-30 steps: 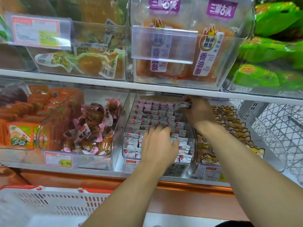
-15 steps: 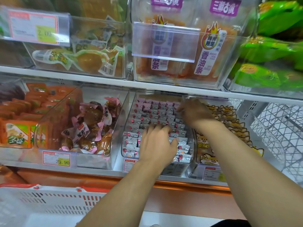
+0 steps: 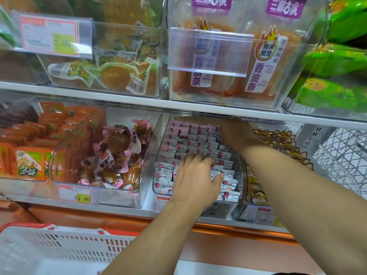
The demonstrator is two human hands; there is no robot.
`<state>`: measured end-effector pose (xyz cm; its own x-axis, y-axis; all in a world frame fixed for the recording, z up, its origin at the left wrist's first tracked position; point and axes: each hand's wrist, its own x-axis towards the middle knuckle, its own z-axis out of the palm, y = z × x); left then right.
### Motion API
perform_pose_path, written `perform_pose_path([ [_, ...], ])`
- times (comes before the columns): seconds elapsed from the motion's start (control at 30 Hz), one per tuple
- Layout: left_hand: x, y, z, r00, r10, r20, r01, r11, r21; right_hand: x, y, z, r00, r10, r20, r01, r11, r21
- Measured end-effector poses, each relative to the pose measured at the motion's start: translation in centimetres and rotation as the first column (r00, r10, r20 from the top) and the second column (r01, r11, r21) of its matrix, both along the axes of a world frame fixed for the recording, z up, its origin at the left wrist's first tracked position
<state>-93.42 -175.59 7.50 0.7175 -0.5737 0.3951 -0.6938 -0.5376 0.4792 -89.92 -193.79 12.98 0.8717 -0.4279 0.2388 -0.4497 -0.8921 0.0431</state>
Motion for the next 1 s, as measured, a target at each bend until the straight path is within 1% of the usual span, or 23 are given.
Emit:
perform_pose_path([
  [0.13,0.1,0.5,0.0,1.000,-0.003,-0.016,0.002,1.000,-0.016,-0.4,0.3,0.1,0.994,0.005,0.111,0.000,0.999,-0.048],
  [0.2,0.1,0.7,0.1,1.000,-0.004,-0.022,0.004,0.999,-0.032,-1.0,0.2,0.3,0.986,-0.009,0.167,0.011,1.000,-0.008],
  [0.27,0.0,1.0,0.2,0.999,-0.008,-0.032,0.006,0.999,-0.049,-1.8,0.3,0.8,0.971,-0.091,0.219,0.062,0.989,0.138],
  [0.3,-0.1,1.2,0.3,0.999,-0.009,-0.037,0.006,0.998,-0.056,-2.3,0.3,1.2,0.957,-0.149,0.250,0.092,0.970,0.223],
  [0.37,-0.5,1.6,0.3,0.998,-0.009,-0.055,0.005,0.997,-0.072,-3.6,0.7,1.8,0.919,-0.244,0.311,0.133,0.932,0.338],
  [0.4,-0.8,1.8,0.4,0.997,-0.012,-0.073,0.006,0.997,-0.083,-4.3,1.1,2.0,0.896,-0.263,0.358,0.119,0.918,0.377],
  [0.47,-1.2,2.5,0.6,0.992,-0.023,-0.128,0.007,0.993,-0.117,-5.9,2.1,2.0,0.840,-0.265,0.473,0.040,0.900,0.434],
  [0.5,-1.5,2.8,0.8,0.986,-0.022,-0.167,-0.003,0.990,-0.144,-6.7,2.8,2.0,0.808,-0.296,0.509,0.019,0.877,0.480],
  [0.53,-1.7,3.2,1.0,0.977,-0.018,-0.213,-0.021,0.983,-0.181,-7.2,3.6,2.0,0.759,-0.368,0.537,-0.002,0.824,0.567],
  [0.57,-1.8,3.5,1.2,0.965,-0.013,-0.262,-0.051,0.971,-0.236,-7.8,4.6,2.0,0.695,-0.456,0.556,-0.050,0.741,0.669],
  [0.6,-2.0,3.9,1.5,0.951,-0.010,-0.310,-0.093,0.944,-0.316,-8.4,5.6,2.0,0.640,-0.527,0.560,-0.127,0.645,0.753],
  [0.63,-2.0,4.4,1.8,0.934,-0.013,-0.358,-0.148,0.897,-0.416,-8.9,6.7,2.0,0.612,-0.573,0.546,-0.223,0.537,0.814],
  [0.7,-1.9,5.4,2.4,0.884,-0.046,-0.465,-0.275,0.754,-0.597,-10.1,9.0,2.1,0.617,-0.615,0.491,-0.418,0.272,0.867],
  [0.73,-1.8,5.9,2.8,0.849,-0.070,-0.524,-0.342,0.683,-0.645,-10.7,10.1,2.0,0.641,-0.614,0.461,-0.480,0.149,0.864],
  [0.77,-1.6,6.4,3.0,0.811,-0.101,-0.576,-0.399,0.624,-0.672,-11.3,11.1,1.9,0.666,-0.606,0.435,-0.511,0.055,0.858],
  [0.8,-1.5,6.8,3.1,0.771,-0.143,-0.620,-0.444,0.577,-0.685,-11.8,11.8,1.7,0.688,-0.596,0.415,-0.527,-0.016,0.850],
  [0.87,-1.1,7.4,3.2,0.679,-0.256,-0.688,-0.506,0.516,-0.691,-12.1,12.5,1.2,0.713,-0.591,0.377,-0.543,-0.126,0.831],
  [0.93,-0.8,7.8,3.2,0.599,-0.365,-0.713,-0.547,0.463,-0.697,-12.0,12.6,1.0,0.741,-0.584,0.332,-0.519,-0.184,0.835],
  [1.0,-0.6,8.2,3.2,0.553,-0.440,-0.708,-0.578,0.410,-0.706,-11.8,12.5,0.8,0.760,-0.578,0.297,-0.495,-0.221,0.840],
])
